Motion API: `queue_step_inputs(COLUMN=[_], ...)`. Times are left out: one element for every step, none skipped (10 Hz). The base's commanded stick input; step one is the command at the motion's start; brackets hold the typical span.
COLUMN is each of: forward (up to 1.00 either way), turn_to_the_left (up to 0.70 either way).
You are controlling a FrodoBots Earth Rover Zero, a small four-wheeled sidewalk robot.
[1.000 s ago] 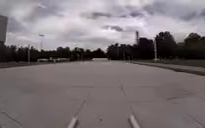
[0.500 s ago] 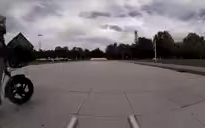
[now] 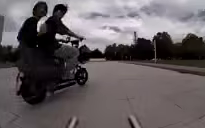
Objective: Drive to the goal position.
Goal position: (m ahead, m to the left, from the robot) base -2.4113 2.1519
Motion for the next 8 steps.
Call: queue_step_inputs(forward=[0.70,0.70,0.70,0.70,0.70,0.70,0.70,0.70], turn_to_the_left=[0.01,0.01,0.01,0.01,0.01,0.01,0.01,0.01])
